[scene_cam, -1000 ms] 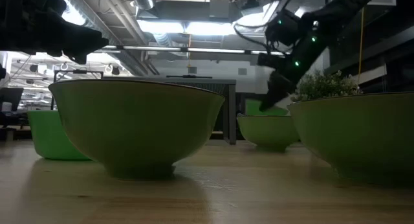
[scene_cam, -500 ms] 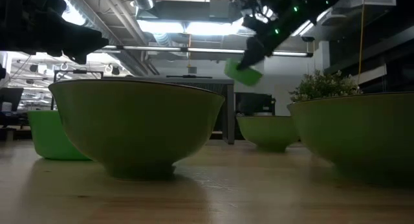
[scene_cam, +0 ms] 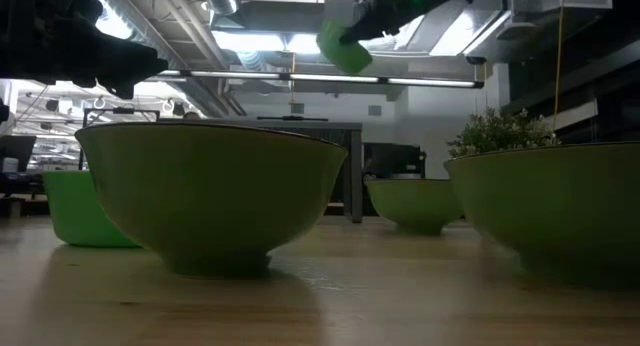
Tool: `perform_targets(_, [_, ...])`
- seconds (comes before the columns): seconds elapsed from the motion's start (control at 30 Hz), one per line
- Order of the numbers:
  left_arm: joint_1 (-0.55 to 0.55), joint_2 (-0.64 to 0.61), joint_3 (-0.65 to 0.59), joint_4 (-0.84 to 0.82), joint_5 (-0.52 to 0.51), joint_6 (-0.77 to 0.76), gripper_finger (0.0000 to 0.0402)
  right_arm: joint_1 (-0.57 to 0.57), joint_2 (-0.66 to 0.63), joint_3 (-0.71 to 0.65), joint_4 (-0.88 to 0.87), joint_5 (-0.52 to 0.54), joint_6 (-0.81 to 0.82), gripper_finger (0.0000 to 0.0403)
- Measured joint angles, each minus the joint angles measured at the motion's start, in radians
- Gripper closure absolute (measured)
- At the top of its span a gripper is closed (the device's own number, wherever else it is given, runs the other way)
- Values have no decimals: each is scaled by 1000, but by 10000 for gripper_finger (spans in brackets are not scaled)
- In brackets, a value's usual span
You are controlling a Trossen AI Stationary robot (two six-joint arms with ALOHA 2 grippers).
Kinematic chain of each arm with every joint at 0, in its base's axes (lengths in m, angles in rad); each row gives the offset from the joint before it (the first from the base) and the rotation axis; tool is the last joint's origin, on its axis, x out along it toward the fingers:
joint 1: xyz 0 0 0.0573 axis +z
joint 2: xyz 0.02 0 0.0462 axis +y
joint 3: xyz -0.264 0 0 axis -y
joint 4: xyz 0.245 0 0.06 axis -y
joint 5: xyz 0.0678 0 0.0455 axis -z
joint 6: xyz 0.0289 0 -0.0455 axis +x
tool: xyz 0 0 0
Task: Pick & Place Mini bowls
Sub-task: Put the green bowl on the shelf
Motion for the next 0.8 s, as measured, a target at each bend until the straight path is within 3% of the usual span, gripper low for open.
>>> perform_targets(0.8, [0,0,0,0,0,0,258,3,135,15,7,-116,-54,400])
